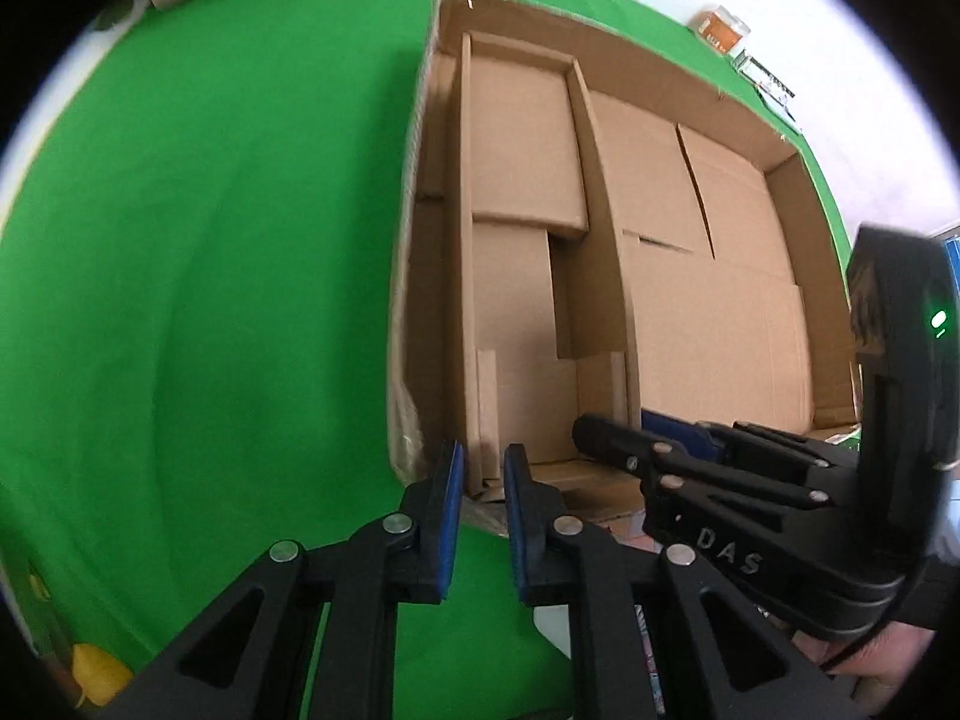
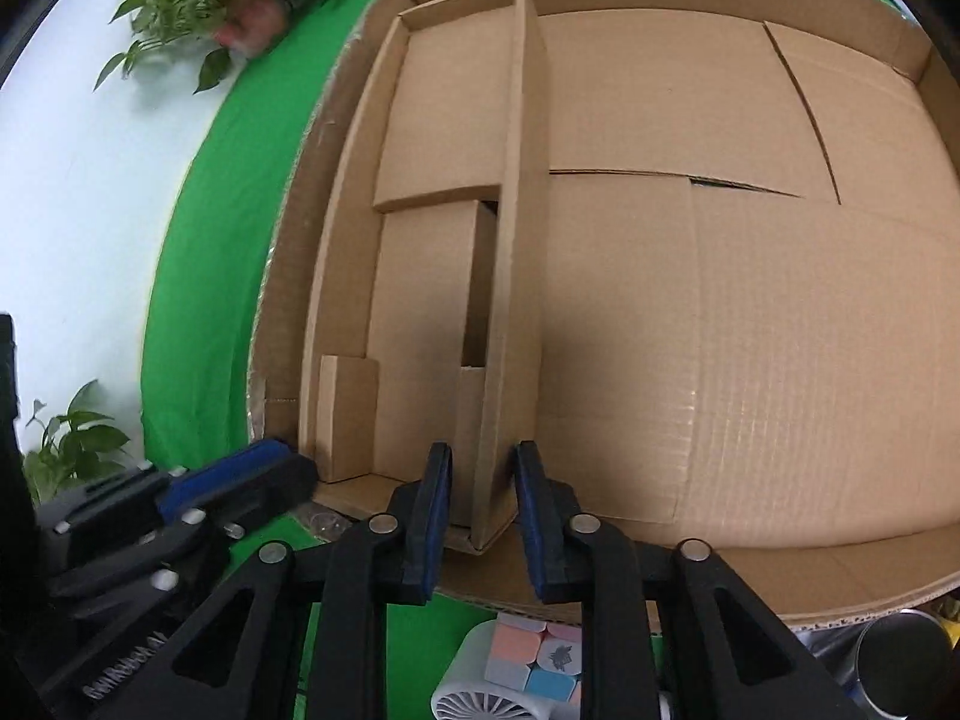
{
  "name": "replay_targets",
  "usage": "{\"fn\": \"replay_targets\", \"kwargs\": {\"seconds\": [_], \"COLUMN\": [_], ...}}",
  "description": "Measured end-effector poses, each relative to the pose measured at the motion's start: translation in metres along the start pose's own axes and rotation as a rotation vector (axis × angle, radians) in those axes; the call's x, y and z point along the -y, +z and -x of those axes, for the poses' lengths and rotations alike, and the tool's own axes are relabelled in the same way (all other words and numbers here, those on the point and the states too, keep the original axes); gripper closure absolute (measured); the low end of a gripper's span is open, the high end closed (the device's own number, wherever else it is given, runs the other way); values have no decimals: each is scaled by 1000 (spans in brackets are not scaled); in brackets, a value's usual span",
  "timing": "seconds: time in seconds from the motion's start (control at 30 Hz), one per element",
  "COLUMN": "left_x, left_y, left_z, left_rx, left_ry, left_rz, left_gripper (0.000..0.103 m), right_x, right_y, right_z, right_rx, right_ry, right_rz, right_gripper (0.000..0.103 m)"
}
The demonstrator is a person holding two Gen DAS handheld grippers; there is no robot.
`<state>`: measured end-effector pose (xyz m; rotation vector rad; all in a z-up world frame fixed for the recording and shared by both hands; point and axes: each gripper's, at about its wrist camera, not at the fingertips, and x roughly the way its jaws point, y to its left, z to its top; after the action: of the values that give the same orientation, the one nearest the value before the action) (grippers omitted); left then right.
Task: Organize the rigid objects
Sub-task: 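Lower the divider into the box along its inner wall and release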
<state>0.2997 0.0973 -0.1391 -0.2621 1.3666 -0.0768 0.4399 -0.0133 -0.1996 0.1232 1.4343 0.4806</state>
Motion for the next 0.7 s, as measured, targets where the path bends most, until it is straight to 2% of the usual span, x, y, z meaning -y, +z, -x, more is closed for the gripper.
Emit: {"fn": "replay_targets", "kwargs": {"seconds": [0.07, 0.13, 0.17, 0.2, 0.23, 0.27, 0.33, 0.4, 0.43, 0.53, 0.6, 0.67, 0.7], "left_x": [-3, -9, -12, -16, -20, -21, -23, -19, -17, -11, -12, -22, -22], "left_y": [6, 13, 15, 22, 23, 25, 25, 24, 23, 18, 17, 17, 18], "left_z": [13, 21, 21, 22, 18, 13, -4, -14, -17, -18, -16, -15, -15], "left_rx": [48, 84, 92, 95, 90, 68, -10, -40, -52, -39, -29, -30, -31], "left_ry": [27, 50, 60, 61, 39, 17, -29, -52, -47, -20, 15, 9, -4], "left_rz": [-7, -12, -14, -13, -15, -15, -12, -27, -39, -75, -81, -39, -22], "left_gripper": [88, 74, 61, 54, 53, 53, 53, 54, 54, 58, 76, 84, 84], "right_x": [-3, -8, -7, -3, 1, 6, 9, 6, 4, 13, 18, 21, 20], "right_y": [0, -3, -6, -4, -3, -2, 2, 4, 6, 9, 8, 5, 3], "right_z": [0, 4, 7, 13, 16, 17, 7, 3, -1, -17, -21, -17, -11], "right_rx": [1, 23, 43, 80, 101, 106, 58, 49, 38, 8, -2, 1, 17], "right_ry": [25, 83, 98, 116, 133, 147, 162, 147, 189, 258, 283, 257, 229], "right_rz": [22, 18, 12, -6, -25, -45, -62, -42, -41, -111, -143, -141, -135], "right_gripper": [66, 48, 48, 48, 48, 49, 73, 78, 81, 79, 78, 68, 59]}}
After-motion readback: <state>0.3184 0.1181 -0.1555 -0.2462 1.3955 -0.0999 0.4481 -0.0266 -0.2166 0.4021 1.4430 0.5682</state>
